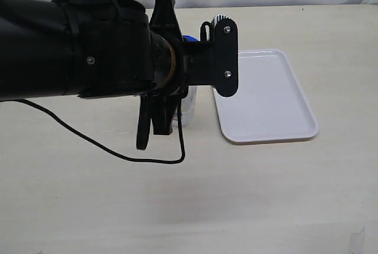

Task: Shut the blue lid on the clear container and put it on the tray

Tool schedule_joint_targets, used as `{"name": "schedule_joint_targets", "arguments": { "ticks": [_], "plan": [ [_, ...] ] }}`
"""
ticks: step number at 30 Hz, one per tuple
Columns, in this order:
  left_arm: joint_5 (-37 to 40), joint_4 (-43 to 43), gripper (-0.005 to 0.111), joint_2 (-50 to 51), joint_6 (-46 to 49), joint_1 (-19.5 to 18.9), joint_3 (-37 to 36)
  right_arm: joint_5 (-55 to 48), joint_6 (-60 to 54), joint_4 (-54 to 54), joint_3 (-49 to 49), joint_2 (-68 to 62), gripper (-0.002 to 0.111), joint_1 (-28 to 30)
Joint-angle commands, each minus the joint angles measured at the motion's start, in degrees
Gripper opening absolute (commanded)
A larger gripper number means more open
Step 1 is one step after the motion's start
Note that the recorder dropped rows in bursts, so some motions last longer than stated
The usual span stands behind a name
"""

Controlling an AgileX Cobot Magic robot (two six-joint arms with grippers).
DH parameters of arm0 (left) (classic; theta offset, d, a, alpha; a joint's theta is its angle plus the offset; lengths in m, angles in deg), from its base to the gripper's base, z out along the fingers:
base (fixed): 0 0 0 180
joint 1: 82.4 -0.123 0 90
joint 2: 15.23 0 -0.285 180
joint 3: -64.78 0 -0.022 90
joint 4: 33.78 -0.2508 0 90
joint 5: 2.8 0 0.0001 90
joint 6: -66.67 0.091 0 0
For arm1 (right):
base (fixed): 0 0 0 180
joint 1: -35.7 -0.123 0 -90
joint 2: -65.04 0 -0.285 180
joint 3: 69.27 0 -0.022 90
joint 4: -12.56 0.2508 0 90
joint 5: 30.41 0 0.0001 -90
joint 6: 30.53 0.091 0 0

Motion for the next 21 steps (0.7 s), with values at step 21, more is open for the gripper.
{"name": "schedule_joint_targets", "arguments": {
  "ticks": [21],
  "plan": [
    [20.65,-0.54,0.067,-1.89,-1.82,0.03,-0.06,0.86,0.0,0.1,0.15,0.25,0.004,0.02]
  ]
}}
